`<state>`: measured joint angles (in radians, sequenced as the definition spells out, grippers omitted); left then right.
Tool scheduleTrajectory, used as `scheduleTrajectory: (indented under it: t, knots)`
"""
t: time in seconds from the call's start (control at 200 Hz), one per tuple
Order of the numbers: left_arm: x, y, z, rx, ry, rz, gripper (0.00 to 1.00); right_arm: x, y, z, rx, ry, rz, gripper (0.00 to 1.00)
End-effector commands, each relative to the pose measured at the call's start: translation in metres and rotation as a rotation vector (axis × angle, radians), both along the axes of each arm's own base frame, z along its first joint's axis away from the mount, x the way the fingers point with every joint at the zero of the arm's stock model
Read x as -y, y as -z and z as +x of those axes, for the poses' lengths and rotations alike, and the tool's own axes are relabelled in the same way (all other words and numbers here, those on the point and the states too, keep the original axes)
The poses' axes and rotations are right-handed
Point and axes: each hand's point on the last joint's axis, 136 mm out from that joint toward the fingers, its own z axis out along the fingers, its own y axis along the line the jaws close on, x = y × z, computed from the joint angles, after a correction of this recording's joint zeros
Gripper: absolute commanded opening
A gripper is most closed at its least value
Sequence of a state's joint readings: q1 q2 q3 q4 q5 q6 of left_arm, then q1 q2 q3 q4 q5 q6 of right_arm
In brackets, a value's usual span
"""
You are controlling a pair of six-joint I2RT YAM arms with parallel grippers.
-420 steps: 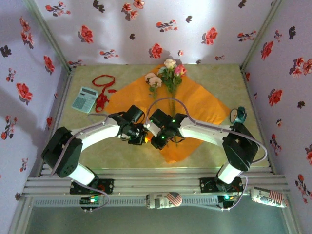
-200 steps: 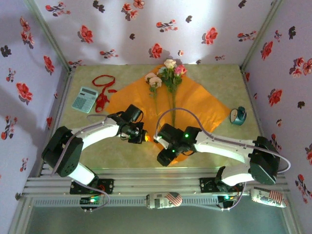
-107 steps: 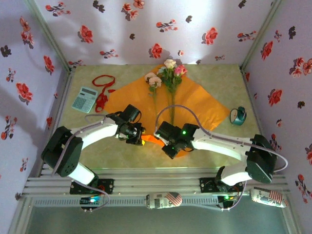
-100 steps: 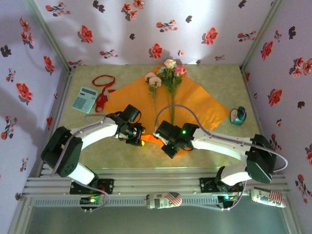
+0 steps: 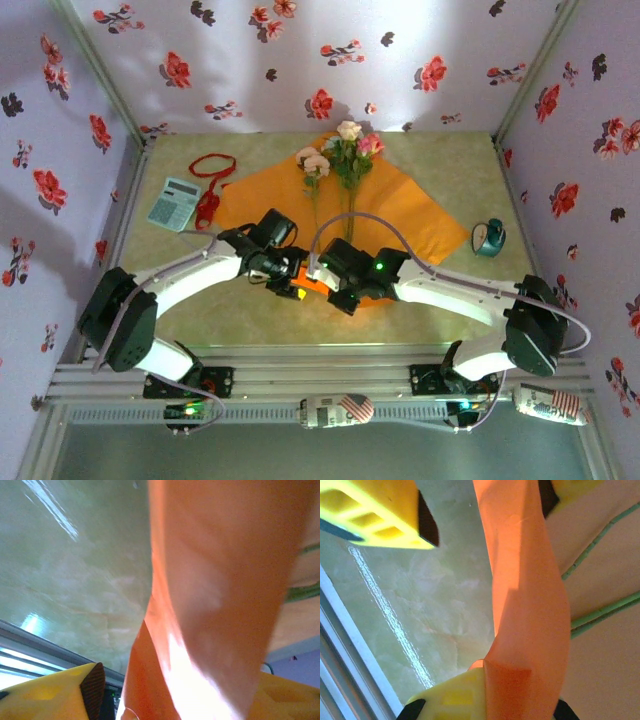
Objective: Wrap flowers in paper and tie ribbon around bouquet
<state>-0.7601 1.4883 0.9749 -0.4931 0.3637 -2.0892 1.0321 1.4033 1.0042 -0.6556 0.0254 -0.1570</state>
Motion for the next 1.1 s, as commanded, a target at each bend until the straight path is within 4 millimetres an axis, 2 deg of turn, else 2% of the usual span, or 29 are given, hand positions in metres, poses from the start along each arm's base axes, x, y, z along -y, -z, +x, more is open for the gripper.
scheduleTrajectory:
  t: [0.0, 0.075, 0.215, 0.25, 0.29, 0.41, 0.485, 0.635, 0.775, 0.97, 1.095]
  knots:
    - [0.015, 0.002, -0.002, -0.1, -0.092, -0.019, 0.57, 0.0, 0.002, 0.003, 0.018, -0.038, 0.0, 0.0]
    - [0.021, 0.004, 0.0, -0.098, -0.078, -0.026, 0.48, 0.001, 0.002, 0.003, 0.022, -0.033, 0.006, 0.0]
    - [0.025, 0.008, 0.002, -0.098, -0.063, -0.027, 0.21, 0.001, 0.001, 0.005, 0.033, -0.011, 0.019, 0.01]
    - [0.024, 0.009, 0.001, -0.099, -0.061, -0.025, 0.11, 0.002, 0.001, 0.006, 0.035, 0.005, 0.022, 0.05]
    - [0.023, 0.01, 0.0, -0.102, -0.062, -0.021, 0.0, 0.003, 0.0, 0.008, 0.031, 0.038, 0.038, 0.14]
    - [0.02, 0.018, -0.002, -0.104, -0.077, -0.027, 0.0, 0.006, -0.007, 0.01, -0.073, 0.206, 0.181, 0.51]
    - [0.02, 0.023, 0.0, -0.1, -0.102, -0.04, 0.0, 0.009, -0.008, 0.003, -0.172, 0.308, 0.295, 0.61]
    - [0.015, 0.031, 0.005, -0.101, -0.142, -0.055, 0.0, 0.015, -0.006, -0.019, -0.293, 0.406, 0.455, 0.64]
    - [0.006, 0.033, 0.01, -0.097, -0.181, -0.064, 0.0, 0.027, -0.007, -0.02, -0.272, 0.456, 0.477, 0.65]
    - [0.0, 0.033, 0.01, -0.097, -0.183, -0.058, 0.0, 0.035, 0.016, -0.009, -0.241, 0.528, 0.387, 0.65]
    - [0.0, 0.031, 0.009, -0.097, -0.181, -0.055, 0.0, 0.046, 0.022, 0.011, -0.196, 0.61, 0.356, 0.65]
